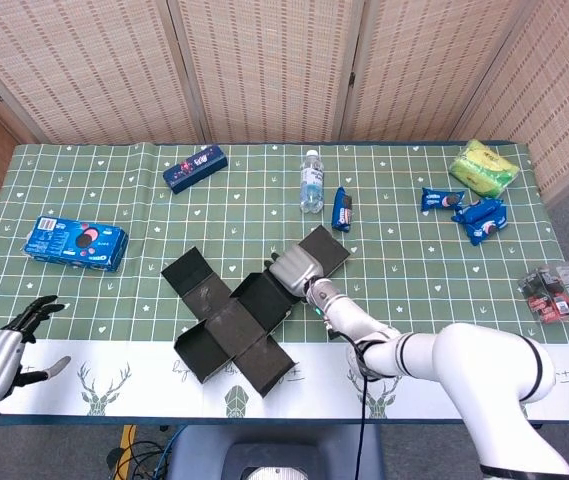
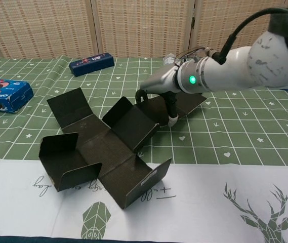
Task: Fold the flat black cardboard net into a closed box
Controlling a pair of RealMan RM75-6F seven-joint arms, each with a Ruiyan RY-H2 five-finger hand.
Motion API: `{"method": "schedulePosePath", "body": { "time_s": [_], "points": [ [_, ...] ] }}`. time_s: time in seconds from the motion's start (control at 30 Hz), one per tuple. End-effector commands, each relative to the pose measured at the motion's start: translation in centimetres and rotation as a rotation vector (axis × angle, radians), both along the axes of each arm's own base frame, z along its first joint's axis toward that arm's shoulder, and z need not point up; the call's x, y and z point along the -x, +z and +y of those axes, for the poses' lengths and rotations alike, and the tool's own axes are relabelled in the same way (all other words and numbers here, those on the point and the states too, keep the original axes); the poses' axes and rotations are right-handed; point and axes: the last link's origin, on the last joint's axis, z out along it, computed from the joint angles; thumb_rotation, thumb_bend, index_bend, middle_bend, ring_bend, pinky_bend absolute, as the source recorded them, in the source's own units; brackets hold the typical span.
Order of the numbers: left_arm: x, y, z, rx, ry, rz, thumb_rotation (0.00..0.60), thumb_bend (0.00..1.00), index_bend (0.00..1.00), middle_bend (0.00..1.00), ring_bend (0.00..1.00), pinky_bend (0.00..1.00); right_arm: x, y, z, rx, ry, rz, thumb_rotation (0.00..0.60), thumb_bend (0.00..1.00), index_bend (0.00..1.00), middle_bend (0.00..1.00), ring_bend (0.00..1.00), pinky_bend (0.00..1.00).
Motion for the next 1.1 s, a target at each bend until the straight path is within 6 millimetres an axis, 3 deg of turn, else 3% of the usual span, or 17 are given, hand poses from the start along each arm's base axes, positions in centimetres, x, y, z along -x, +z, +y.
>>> {"method": "schedulePosePath", "body": {
  "time_s": [0.03, 0.27, 0.53, 0.7, 0.9, 1.1],
  "points": [
    [-0.9, -1.9, 2.1, 0.075, -0.082, 0.015, 0.600, 0.16, 0.24, 0.20, 0.33, 0.54, 1.7, 1.5, 0.5, 0.028, -0.044, -0.030, 0.600, 0.29, 0.27, 0.33, 0.72, 0.97],
    [-2.6, -5.1, 4.9, 0.175, -0.191, 0.027, 0.600, 0.16, 0.24, 0.21, 0.43, 0.58, 3.9, 2.2, 1.9, 0.023, -0.090, -0.065, 0.600, 0.35, 0.33, 0.38, 0.73, 0.97],
    [-4.1, -8.2, 6.0, 0.242, -0.263, 0.042, 0.600, 0.16, 0.17, 0.20, 0.44, 0.59, 5.2, 2.7, 2.8, 0.024, -0.119, -0.093, 0.600, 0.38, 0.35, 0.40, 0.73, 0.97],
    [-5.0, -9.8, 6.4, 0.257, -0.306, 0.039, 0.600, 0.16, 0.12, 0.15, 0.44, 0.59, 5.6, 3.1, 3.3, 0.033, -0.135, -0.121, 0.600, 0.39, 0.35, 0.41, 0.74, 0.97],
    [-6.8, -12.3, 7.3, 0.287, -0.348, 0.025, 0.600, 0.16, 0.00, 0.03, 0.49, 0.63, 5.9, 3.4, 3.8, 0.036, -0.175, -0.179, 0.600, 0.41, 0.36, 0.42, 0.74, 0.97],
    [-8.1, -15.3, 7.4, 0.307, -0.419, 0.139, 0.600, 0.16, 0.00, 0.00, 0.47, 0.63, 6.4, 3.9, 4.0, 0.047, -0.194, -0.214, 0.600, 0.42, 0.36, 0.42, 0.75, 0.97]
  ]
}}
